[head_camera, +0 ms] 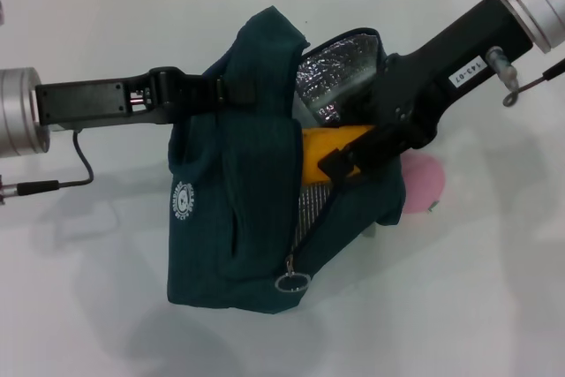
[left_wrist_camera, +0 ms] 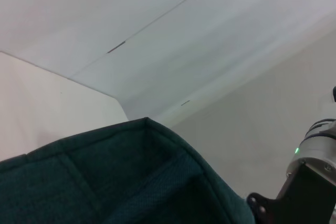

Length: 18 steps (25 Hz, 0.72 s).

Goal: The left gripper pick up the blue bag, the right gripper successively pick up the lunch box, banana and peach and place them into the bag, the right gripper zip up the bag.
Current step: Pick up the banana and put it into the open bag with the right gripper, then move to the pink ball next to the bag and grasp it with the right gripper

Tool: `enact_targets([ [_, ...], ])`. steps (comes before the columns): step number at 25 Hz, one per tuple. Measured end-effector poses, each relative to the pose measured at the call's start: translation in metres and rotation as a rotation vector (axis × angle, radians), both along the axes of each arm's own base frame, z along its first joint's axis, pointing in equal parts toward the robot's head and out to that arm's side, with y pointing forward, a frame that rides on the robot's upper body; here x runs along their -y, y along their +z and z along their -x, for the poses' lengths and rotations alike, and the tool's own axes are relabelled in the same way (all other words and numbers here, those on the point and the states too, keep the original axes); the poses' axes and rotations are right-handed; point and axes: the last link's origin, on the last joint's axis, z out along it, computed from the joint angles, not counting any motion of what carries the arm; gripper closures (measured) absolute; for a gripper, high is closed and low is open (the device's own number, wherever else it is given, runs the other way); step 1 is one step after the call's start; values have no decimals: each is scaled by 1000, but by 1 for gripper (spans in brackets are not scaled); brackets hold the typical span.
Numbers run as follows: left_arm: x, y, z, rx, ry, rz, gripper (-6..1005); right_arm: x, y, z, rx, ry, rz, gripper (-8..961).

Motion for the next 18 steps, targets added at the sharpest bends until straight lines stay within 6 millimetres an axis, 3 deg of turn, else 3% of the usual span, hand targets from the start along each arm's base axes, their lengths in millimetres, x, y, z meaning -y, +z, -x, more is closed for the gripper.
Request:
enact_targets([
  [3,0,0,1,0,2,0,969,-1,3,-1,-11,-8,-10,495],
  [8,0,0,1,0,2,0,969,-3,9,-4,-24,-21,-24,377],
  [10,0,0,1,0,1,0,969,-3,13,-5,-23,-18,-32,372],
  [18,1,1,3,0,12,-8,969,-6,54,-31,-55,-54,-164,350],
])
